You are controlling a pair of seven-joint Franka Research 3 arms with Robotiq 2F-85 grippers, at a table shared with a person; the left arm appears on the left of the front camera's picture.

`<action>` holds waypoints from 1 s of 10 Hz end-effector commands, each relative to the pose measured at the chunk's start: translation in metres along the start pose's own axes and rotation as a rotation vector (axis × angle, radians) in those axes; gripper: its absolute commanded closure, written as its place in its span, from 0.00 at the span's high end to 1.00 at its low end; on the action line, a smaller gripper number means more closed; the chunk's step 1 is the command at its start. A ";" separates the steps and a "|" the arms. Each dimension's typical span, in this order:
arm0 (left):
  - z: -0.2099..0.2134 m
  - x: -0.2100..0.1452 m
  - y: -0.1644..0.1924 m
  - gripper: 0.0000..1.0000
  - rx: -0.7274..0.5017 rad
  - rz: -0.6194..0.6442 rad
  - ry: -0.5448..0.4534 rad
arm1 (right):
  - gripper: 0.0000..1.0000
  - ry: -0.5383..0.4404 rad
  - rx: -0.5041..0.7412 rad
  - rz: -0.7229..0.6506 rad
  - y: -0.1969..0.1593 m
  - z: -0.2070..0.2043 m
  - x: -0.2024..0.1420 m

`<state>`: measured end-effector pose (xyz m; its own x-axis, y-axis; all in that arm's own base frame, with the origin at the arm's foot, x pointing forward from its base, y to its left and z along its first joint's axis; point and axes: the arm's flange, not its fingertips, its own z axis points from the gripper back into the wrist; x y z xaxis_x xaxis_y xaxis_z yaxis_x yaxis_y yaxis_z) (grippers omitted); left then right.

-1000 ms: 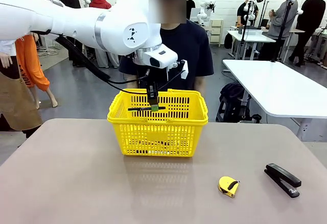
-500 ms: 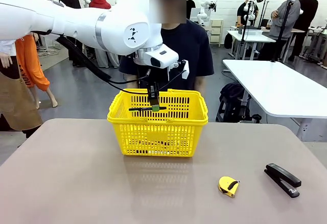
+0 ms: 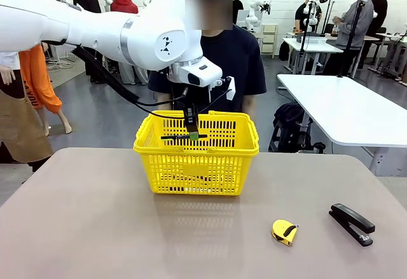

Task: Place the items the person wants into the basket.
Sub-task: Pick up the item the person points to and place it in the Market Basket.

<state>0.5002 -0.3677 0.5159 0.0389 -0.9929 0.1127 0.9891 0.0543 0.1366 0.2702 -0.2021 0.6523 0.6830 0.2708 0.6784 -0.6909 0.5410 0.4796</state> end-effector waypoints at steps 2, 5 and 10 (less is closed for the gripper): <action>-0.035 0.015 0.030 0.11 -0.042 -0.054 0.009 | 1.00 -0.014 0.003 0.003 0.000 0.000 0.001; -0.079 0.018 0.049 0.11 -0.074 -0.064 0.019 | 1.00 -0.014 0.003 0.003 0.000 0.000 0.001; -0.130 0.022 0.054 0.11 -0.132 -0.117 0.063 | 1.00 -0.014 0.003 0.003 0.000 0.000 0.001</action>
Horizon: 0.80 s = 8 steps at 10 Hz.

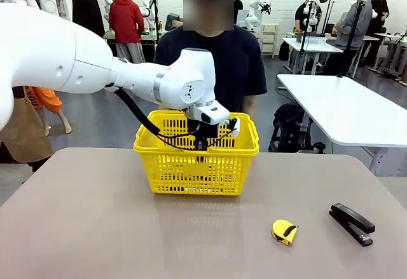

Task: Place the items the person wants into the basket.
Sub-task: Pick up the item the person points to and place it in the Market Basket.

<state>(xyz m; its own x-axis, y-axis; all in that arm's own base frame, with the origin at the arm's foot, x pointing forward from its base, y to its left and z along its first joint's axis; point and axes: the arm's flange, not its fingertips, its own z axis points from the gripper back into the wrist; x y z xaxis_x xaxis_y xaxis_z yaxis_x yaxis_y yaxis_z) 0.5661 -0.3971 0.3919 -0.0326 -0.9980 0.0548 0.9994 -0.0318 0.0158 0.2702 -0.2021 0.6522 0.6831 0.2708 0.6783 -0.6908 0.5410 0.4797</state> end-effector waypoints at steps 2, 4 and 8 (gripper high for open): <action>0.005 0.006 0.004 0.71 -0.007 -0.062 0.009 | 1.00 -0.015 0.003 0.003 0.000 0.000 0.001; 0.005 0.005 0.004 1.00 -0.010 -0.066 0.011 | 1.00 -0.015 0.003 0.003 0.000 0.000 0.001; 0.007 0.005 0.002 1.00 -0.016 -0.067 0.010 | 1.00 -0.015 0.003 0.003 0.000 0.000 0.001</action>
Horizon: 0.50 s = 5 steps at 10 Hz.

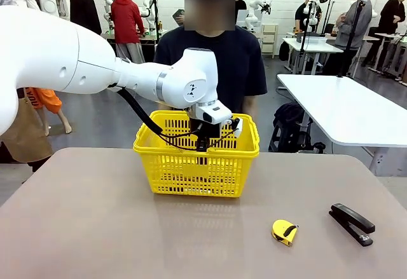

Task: Place the items the person wants into the basket.
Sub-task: Pick up the item the person points to and place it in the Market Basket.

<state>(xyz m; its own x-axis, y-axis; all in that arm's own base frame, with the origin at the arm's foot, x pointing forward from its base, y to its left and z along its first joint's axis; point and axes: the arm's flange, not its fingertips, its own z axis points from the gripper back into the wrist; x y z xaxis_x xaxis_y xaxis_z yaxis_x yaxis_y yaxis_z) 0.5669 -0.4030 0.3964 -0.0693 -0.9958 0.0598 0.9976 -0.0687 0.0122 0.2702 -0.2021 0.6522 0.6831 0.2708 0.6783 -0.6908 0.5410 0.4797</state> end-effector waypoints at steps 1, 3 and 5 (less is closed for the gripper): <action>0.003 -0.001 0.001 1.00 -0.011 -0.031 0.015 | 1.00 -0.015 0.003 0.003 0.000 0.000 0.001; 0.003 -0.001 0.001 1.00 -0.016 -0.031 0.017 | 1.00 -0.015 0.003 0.003 0.000 0.000 0.001; 0.004 -0.002 0.000 1.00 -0.017 -0.032 0.017 | 1.00 -0.015 0.003 0.003 0.000 0.000 0.001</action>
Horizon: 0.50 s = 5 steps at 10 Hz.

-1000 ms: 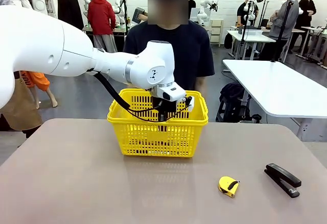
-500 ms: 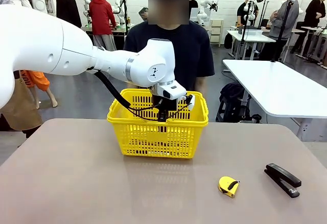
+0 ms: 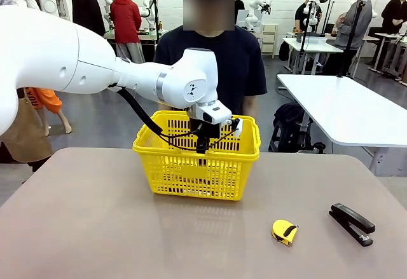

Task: Place the items the person wants into the basket.
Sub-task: Pick up the item the person points to and place it in the Market Basket.

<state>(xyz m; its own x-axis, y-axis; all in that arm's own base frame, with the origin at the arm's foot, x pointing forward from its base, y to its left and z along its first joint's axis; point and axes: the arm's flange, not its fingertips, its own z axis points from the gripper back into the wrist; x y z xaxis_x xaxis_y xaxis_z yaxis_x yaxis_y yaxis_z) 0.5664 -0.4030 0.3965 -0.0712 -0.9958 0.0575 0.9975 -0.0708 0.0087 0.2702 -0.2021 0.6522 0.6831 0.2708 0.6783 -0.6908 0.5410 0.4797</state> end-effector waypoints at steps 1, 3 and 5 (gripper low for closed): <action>0.005 -0.002 0.001 1.00 -0.013 -0.030 0.016 | 1.00 -0.015 0.003 0.003 0.000 0.000 0.001; 0.009 -0.003 0.001 1.00 0.012 -0.012 0.013 | 1.00 -0.015 0.003 0.003 0.000 0.000 0.001; 0.054 -0.019 0.002 1.00 0.102 0.038 -0.017 | 1.00 -0.015 0.003 0.003 0.000 0.000 0.001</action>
<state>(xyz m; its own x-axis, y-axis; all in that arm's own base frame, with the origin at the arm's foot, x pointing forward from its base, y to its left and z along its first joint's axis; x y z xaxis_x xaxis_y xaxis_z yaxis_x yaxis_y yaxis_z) 0.5728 -0.3965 0.4229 -0.0566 -0.9955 0.0754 0.9973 -0.0529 0.0506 0.2702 -0.2021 0.6522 0.6832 0.2707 0.6782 -0.6907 0.5410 0.4799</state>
